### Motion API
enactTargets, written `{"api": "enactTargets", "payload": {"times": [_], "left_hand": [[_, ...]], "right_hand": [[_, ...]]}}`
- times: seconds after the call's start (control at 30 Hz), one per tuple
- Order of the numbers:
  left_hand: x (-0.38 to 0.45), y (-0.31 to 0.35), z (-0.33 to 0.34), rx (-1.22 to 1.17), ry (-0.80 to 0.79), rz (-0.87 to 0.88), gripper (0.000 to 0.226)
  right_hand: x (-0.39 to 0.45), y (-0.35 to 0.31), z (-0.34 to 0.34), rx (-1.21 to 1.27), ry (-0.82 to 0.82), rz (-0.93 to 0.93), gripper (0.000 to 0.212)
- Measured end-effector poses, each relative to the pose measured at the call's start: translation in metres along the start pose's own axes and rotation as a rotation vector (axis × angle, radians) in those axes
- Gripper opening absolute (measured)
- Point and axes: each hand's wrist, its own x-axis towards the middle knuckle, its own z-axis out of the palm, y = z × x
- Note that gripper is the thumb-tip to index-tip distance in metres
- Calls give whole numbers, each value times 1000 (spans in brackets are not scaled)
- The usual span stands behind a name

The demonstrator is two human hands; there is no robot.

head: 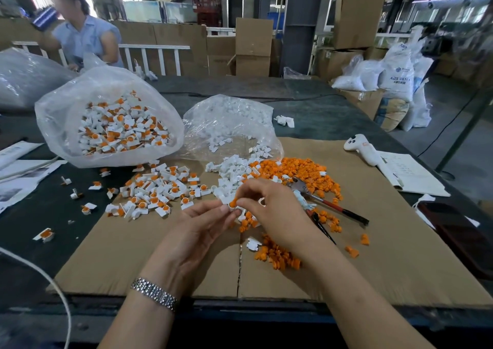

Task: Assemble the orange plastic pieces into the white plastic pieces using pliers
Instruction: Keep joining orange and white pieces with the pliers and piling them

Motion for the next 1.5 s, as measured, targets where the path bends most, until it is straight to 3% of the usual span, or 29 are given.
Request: {"api": "enactTargets", "payload": {"times": [0.07,0.13,0.2,0.27,0.4,0.57,0.63,0.77,0.9,1.0,1.17,1.5], "left_hand": [[-2,-4,2,67,-2,75,25],[-5,-5,6,230,16,173,22],[-7,-2,10,549,82,347,11],[-6,-1,9,624,87,415,10],[-7,-2,6,289,-15,224,22],[-5,-6,2,126,-114,54,32],[-6,-4,3,187,-142,88,30],[-4,1,3,483,-44,293,31],[-6,-2,1,217,-77,170,34],[-6,-2,0,126,-102,148,35],[-2,-2,0,199,-117,173,40],[-1,-6,-2,179,-85,211,31]], "right_hand": [[0,-3,0,-128,-5,-29,6],[0,-6,3,-202,15,-15,5],[0,-8,6,-160,64,61,6],[1,-8,6,2,109,171,6],[-1,-7,2,241,96,257,8],[-7,-7,3,205,67,232,7],[-7,-7,4,191,91,234,6],[-9,-12,11,207,173,269,8],[-13,-9,1,239,77,202,11],[-17,-3,-9,251,-2,106,28],[-18,-3,-9,121,32,-58,23],[-15,-4,-4,2,114,-144,19]]}}
